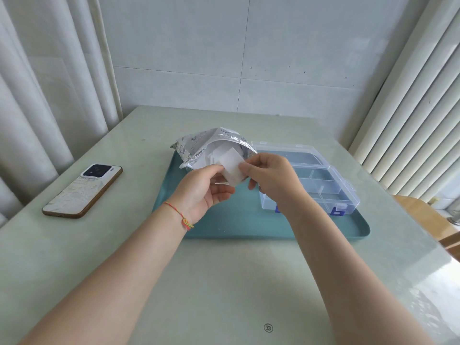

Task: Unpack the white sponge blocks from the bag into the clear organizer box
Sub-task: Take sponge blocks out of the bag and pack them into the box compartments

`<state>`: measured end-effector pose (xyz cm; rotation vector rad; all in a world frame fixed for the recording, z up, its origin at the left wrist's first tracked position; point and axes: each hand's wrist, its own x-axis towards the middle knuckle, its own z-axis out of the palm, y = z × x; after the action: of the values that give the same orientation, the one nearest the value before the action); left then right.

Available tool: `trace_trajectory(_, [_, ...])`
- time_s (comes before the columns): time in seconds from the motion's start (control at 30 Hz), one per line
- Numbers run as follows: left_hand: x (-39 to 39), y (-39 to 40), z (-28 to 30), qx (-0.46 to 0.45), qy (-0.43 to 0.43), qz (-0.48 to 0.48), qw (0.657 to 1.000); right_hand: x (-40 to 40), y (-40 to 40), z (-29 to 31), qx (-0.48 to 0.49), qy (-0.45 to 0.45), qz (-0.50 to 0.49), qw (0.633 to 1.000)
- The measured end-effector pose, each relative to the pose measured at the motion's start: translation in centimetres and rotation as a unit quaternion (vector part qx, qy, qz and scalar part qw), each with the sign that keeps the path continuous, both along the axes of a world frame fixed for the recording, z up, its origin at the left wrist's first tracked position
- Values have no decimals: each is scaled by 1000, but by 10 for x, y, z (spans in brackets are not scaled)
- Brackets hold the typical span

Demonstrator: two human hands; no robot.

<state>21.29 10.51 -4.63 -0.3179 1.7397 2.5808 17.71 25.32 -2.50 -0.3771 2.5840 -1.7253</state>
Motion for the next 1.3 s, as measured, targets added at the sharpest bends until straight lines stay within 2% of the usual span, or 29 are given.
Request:
trace_trajectory(0.23, [-2, -2, -1, 38, 9, -18, 999, -3, -5, -9, 105, 69, -40, 991])
trace_trajectory(0.33, [-2, 0, -3, -39, 32, 1, 999, -4, -7, -10, 129, 94, -38, 986])
trace_trajectory(0.4, [-4, -3, -6, -147, 33, 58, 987, -5, -7, -7, 135, 102, -42, 985])
trace_trajectory(0.43, [-5, -6, -8, -230, 40, 99, 967, -7, -6, -6, 136, 107, -50, 984])
trace_trajectory(0.53, [-5, -20, -8, -484, 70, 193, 851, -13, -8, -3, 197, 128, -68, 970])
trace_trajectory(0.57, [-4, -23, -8, -523, 70, 199, 826, -14, -11, -4, 233, 132, -64, 961])
trace_trajectory(0.6, [-3, -26, -8, -542, 64, 195, 815, -14, -16, -4, 274, 132, -56, 951])
trace_trajectory(0.73, [-7, -29, -14, -549, 45, 172, 817, -15, -36, -9, 421, 129, -75, 895])
trace_trajectory(0.9, [-12, -33, -20, -493, 18, 156, 856, -23, -55, -9, 458, 77, -105, 879])
trace_trajectory(1.0, [-12, -33, -20, -484, 16, 147, 863, -27, -59, -13, 472, 88, -110, 870])
trace_trajectory(1.17, [-11, -32, -18, -470, 16, 139, 872, -31, -55, -17, 436, 128, -105, 885])
trace_trajectory(1.3, [-8, -31, -15, -451, 19, 134, 882, -28, -43, -10, 329, 119, -77, 934])
